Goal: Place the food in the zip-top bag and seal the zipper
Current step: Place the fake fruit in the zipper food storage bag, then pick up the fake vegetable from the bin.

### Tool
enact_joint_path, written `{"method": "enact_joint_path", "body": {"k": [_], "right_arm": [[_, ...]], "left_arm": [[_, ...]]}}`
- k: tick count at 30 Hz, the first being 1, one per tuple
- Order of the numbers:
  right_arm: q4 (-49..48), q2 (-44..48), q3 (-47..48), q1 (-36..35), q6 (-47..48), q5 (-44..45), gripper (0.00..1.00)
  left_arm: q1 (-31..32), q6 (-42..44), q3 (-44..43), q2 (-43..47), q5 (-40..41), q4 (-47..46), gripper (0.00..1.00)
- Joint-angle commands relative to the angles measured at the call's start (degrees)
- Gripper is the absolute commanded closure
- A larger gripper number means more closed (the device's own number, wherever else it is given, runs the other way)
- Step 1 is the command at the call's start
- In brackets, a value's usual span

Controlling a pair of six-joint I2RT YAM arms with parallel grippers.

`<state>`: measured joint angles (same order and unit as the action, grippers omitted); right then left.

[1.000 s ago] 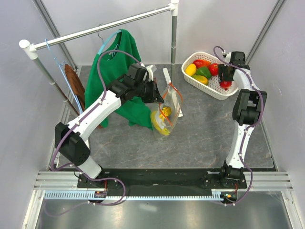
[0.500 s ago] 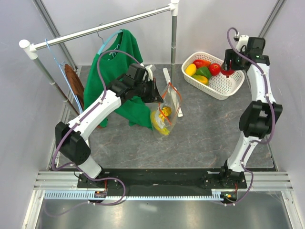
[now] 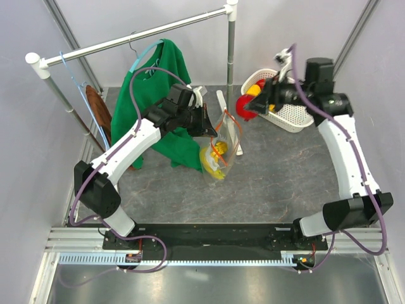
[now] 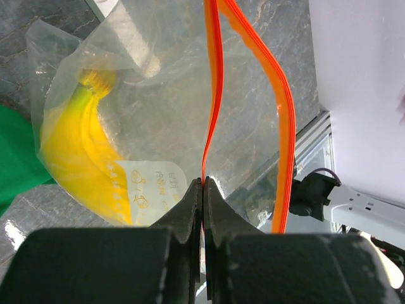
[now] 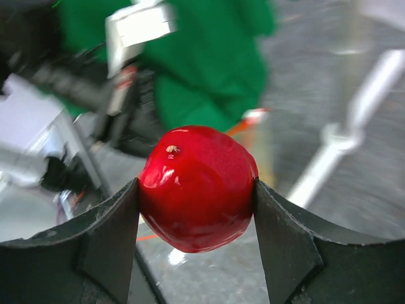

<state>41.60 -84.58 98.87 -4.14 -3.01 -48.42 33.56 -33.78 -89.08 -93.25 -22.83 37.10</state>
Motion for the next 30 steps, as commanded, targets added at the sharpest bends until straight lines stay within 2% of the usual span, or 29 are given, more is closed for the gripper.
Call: {"method": "enact_joint_path", "body": {"k": [1, 6, 9, 11, 12, 13, 16, 20, 25, 27, 30], "right_arm": [[-3.7, 2.2, -5.3, -8.2, -1.5, 0.3, 0.66], [-4.3, 0.8, -8.5, -14.5, -0.2, 3.9, 0.66], [-4.6, 0.7, -10.4, -16.9, 1.3, 7.5, 0.59], [-4.5, 0.5, -11.0, -17.6, 1.9, 9.6, 0.40], [-4.3, 0.4, -10.9, -17.8, 2.0, 9.9, 0.35], [-3.6, 0.1, -10.5, -17.8, 2.0, 10.1, 0.24], [-3.0, -0.7, -8.3, -17.7, 1.2, 11.6, 0.03], [-3.2, -2.0, -3.4, -16.2, -0.8, 12.2, 0.02], [-8.8, -5.7, 0.8, -5.1, -6.9, 9.7, 0.02], [-9.6, -7.8, 3.2, -1.2, -6.1, 12.9, 0.02], [-12.6, -12.4, 4.5, 1.4, -3.1, 25.6, 0.02]], "left_arm": [[-0.5, -0.6, 0.3, -0.2, -2.7, -2.4, 0.98], [-0.9, -0.5, 0.4, 0.2, -3.2, -2.4, 0.98], [-1.0, -0.6, 0.5, 0.3, -3.4, -2.5, 0.98], [-1.1, -0.8, 0.6, 0.4, -3.5, -2.6, 0.98], [-1.1, -0.6, 0.7, 0.4, -3.7, -2.6, 0.98], [-1.2, -0.7, 0.7, 0.4, -3.7, -2.6, 0.98], [-1.3, -0.8, 0.7, 0.4, -3.9, -2.6, 0.98], [-1.3, -0.8, 0.3, 0.2, -4.1, -2.7, 0.98], [-1.3, -0.6, 0.1, 0.3, -4.1, -2.6, 0.98], [-1.3, -0.6, 0.2, 0.3, -4.2, -2.7, 0.98], [-1.3, -0.5, 0.0, 0.3, -4.2, -2.7, 0.98]]}}
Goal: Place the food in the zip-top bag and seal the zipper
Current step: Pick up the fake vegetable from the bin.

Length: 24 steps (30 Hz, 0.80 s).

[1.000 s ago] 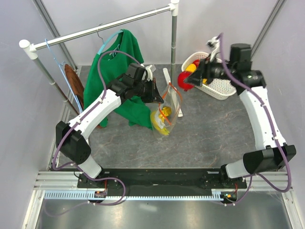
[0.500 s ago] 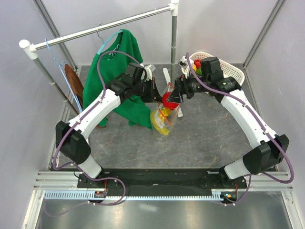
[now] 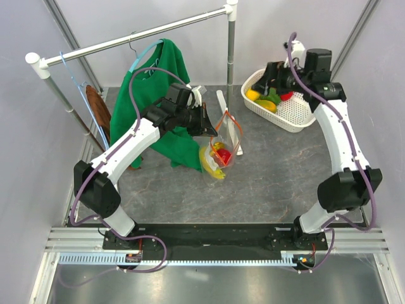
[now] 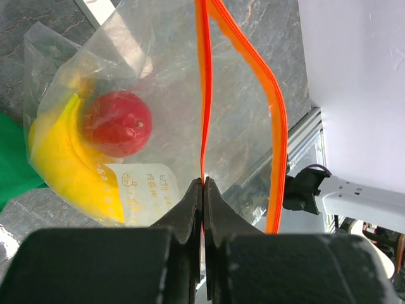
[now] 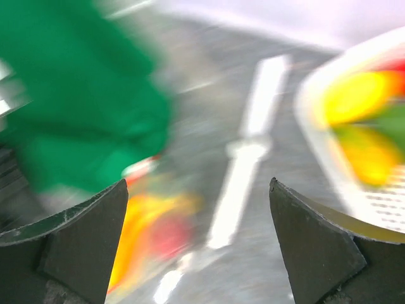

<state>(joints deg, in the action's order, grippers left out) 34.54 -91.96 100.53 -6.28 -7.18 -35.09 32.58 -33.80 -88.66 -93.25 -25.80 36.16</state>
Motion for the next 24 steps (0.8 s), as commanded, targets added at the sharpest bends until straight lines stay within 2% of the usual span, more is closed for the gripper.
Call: {"method": "enact_joint_path", "body": {"k": [1, 3, 4, 6, 8, 11, 18, 24], "right_arm": [[-6.1, -8.0, 3.4, 4.2, 1.5, 18.0, 0.02], [-8.3, -11.6, 5.1, 5.9, -0.4, 22.3, 0.02], [-8.6, -15.5, 6.2, 5.9, -1.1, 28.5, 0.02], [-10.0, -20.9, 9.8, 5.9, -3.3, 34.1, 0.02], [-11.4, -24.0, 12.2, 5.9, -4.9, 42.4, 0.02], [-16.7, -28.0, 12.4, 6.0, -6.8, 49.2, 0.02], [-21.4, -37.7, 17.1, 5.9, -8.9, 61.1, 0.02], [-24.3, -42.6, 19.0, 7.7, -10.8, 60.9, 0.02]], "left_arm": [[-0.3, -0.5, -0.4, 0.3, -1.4, -1.8, 0.98], [-0.3, -0.6, -0.5, 0.4, -1.4, -1.9, 0.98], [-0.3, -0.6, -0.5, 0.5, -1.4, -1.9, 0.98], [-0.3, -0.7, -0.2, 0.7, -1.3, -2.1, 0.98], [-0.3, -0.7, 0.2, 0.9, -1.2, -2.3, 0.98], [-0.4, -0.8, 0.6, 0.8, -1.2, -2.4, 0.98], [-0.6, -1.4, 0.5, 0.3, -1.8, -2.5, 0.98], [-0.6, -2.0, 0.9, -0.2, -2.2, -3.0, 0.98]]}}
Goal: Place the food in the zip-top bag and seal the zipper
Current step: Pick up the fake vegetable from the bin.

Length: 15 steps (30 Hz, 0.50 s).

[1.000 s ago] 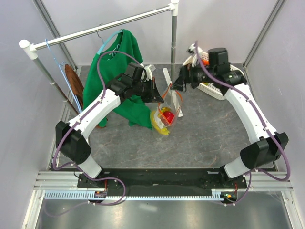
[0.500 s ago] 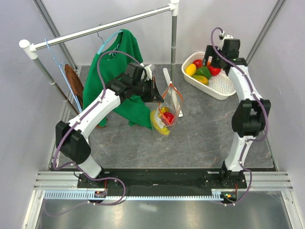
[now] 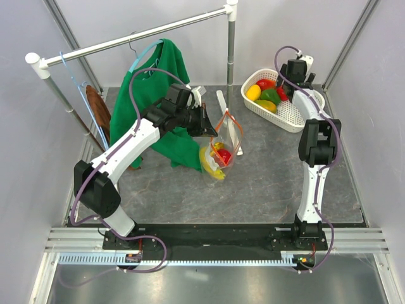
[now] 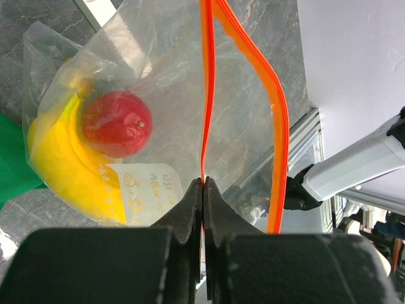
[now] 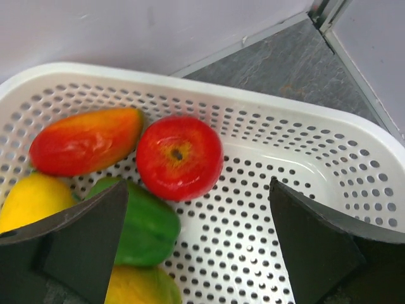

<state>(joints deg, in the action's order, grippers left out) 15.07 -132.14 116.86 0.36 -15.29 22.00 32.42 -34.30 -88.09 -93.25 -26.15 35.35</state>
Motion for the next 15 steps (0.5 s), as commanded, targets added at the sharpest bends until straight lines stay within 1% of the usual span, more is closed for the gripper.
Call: {"method": "enact_joint_path", "body": {"k": [1, 5, 11, 15], "right_arm": [[-5.2, -2.9, 2.7, 1.0, -3.2, 3.2, 0.02], [-8.2, -4.5, 2.6, 1.1, -4.7, 2.3, 0.02], [-10.2, -7.6, 2.3, 1.1, -4.6, 0.6, 0.02], [-11.3, -9.5, 1.8, 1.1, -4.3, 0.9, 0.02]], "left_arm": [[-0.4, -1.7, 0.1, -0.3, -2.0, -2.1, 0.98], [-0.4, -2.0, -0.1, -0.8, -2.3, -2.2, 0.98], [-0.5, -2.0, 0.6, -0.7, -2.4, -2.1, 0.98], [-0.8, -1.8, 0.9, -0.8, -2.4, -2.1, 0.98]]}}
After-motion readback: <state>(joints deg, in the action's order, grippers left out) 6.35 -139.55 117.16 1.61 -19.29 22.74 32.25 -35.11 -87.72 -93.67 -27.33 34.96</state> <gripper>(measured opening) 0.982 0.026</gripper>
